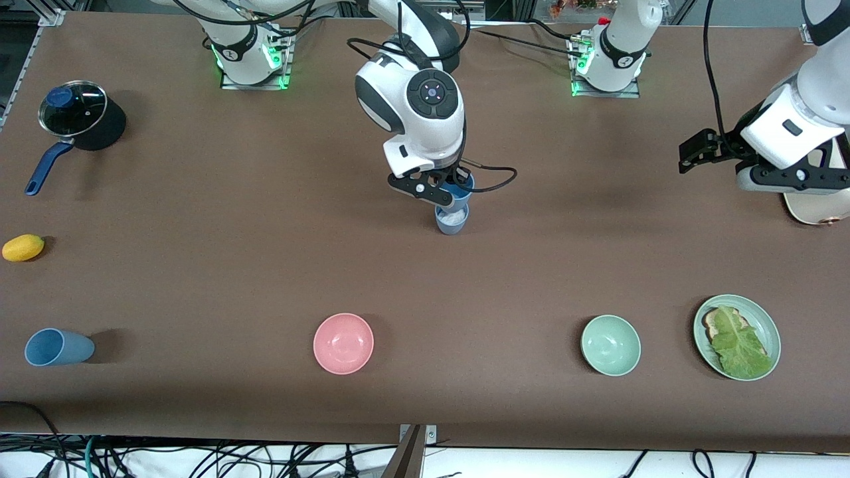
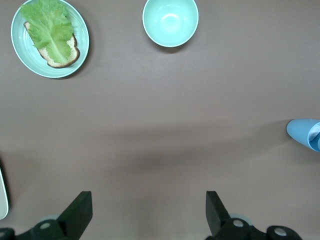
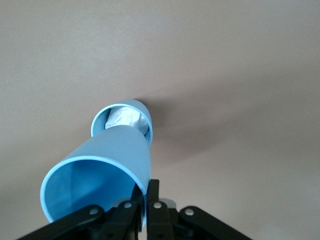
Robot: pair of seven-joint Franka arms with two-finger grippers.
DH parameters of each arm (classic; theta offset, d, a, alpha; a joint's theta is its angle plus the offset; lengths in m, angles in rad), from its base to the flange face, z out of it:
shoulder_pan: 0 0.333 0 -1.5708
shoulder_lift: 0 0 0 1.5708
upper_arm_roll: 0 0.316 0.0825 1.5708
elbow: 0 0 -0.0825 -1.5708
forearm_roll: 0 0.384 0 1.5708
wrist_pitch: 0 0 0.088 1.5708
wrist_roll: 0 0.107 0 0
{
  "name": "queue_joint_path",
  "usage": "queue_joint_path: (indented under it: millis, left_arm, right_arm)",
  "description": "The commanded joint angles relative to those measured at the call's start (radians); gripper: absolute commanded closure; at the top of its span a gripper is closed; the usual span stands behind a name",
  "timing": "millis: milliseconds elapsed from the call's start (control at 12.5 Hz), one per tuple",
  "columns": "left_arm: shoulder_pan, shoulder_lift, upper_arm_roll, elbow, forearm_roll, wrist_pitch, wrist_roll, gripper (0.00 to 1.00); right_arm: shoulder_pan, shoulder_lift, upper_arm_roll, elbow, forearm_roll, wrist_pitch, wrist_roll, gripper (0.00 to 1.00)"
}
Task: Stack blue cups with both arms
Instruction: 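Lower the held blue cup into the tissue cup with the right gripper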
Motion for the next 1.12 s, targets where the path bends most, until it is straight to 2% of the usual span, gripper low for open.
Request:
queue_joint_path:
  millis: [0, 319, 878, 957, 1037]
  left_arm:
    - [0.048, -0.017, -0.053, -0.024, -0.006, 0.01, 0.005, 0.0]
    - [0.054, -0.014, -0.056, -0.019, -0.006, 0.007, 0.003, 0.0]
    - [0.06, -0.014, -0.05, -0.017, -0.006, 0.004, 0.004, 0.0]
    - [0.062, -0.014, -0.049, -0.017, -0.006, 0.004, 0.009, 0.0]
    - [0.062, -0.014, -0.049, -0.017, -0.006, 0.004, 0.011, 0.0]
  right_arm:
    - [0.001, 0.008, -0.002, 0.019, -0.015, 0.007, 0.004, 1.0]
    - [0.001, 0.03, -0.002, 0.019, -0.018, 0.053, 0.007, 1.0]
    - [-0.01, 0.03, -0.006, 0.019, -0.023, 0.052, -0.019, 1.0]
    - [-0.013, 0.03, -0.006, 0.019, -0.023, 0.052, -0.021, 0.91]
    - [-0.013, 0.03, -0.007, 0.019, -0.023, 0.052, -0.022, 0.61]
